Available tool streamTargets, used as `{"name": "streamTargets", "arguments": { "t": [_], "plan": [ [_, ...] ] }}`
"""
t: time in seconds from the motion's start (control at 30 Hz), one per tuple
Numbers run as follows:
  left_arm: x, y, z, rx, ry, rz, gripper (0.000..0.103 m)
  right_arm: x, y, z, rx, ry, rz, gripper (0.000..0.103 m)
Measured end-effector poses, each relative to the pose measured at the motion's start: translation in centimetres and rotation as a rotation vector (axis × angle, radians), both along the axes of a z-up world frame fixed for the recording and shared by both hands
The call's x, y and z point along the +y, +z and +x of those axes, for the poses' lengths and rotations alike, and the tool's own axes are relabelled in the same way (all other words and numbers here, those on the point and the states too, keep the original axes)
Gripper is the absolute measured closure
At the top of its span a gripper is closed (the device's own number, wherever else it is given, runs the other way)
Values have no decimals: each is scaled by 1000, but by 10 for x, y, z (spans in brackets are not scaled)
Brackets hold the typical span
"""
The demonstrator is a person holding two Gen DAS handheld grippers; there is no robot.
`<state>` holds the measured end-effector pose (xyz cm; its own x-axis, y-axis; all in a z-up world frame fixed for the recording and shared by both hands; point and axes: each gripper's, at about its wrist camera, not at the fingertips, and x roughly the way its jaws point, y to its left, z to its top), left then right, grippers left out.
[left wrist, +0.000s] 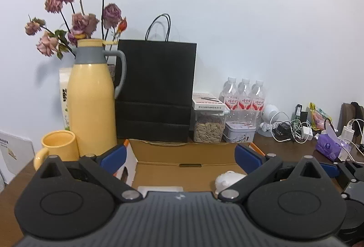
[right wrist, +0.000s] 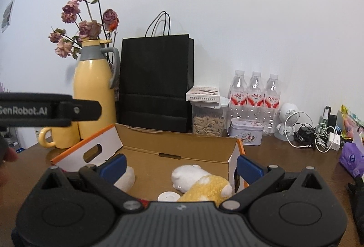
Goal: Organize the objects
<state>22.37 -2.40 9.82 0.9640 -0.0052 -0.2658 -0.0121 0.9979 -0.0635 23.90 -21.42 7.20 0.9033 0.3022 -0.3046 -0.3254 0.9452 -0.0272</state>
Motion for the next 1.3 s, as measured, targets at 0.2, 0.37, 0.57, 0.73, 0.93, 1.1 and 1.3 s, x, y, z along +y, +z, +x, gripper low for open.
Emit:
{"name": "streamTargets", "arguments": {
  "t": [0.2,0.37,0.57,0.73,0.93,1.1,1.3],
  "plan": [
    [3,15,-31,-17,8,11,0,-5,4,-29,0,1,-19,0],
    [2,19,-60,-15,-8,42,0,-11,6,-60,8,4,-38,0],
    [-1,12,-98,4,-22,78,0,-21,1,-94,34,7,-60,0],
    [-6,-5,-128,49,-37,110,0,-30,-9,-122,66,4,-70,0],
    [-6,-36,-154,132,-33,123,0,-38,-27,-147,116,-6,-111,0],
    [-2,-64,-170,219,-37,90,0,-44,-44,-159,162,-12,-118,0],
    [-8,-87,-174,286,-68,77,0,-47,-61,-169,211,-14,-137,0]
  ]
}}
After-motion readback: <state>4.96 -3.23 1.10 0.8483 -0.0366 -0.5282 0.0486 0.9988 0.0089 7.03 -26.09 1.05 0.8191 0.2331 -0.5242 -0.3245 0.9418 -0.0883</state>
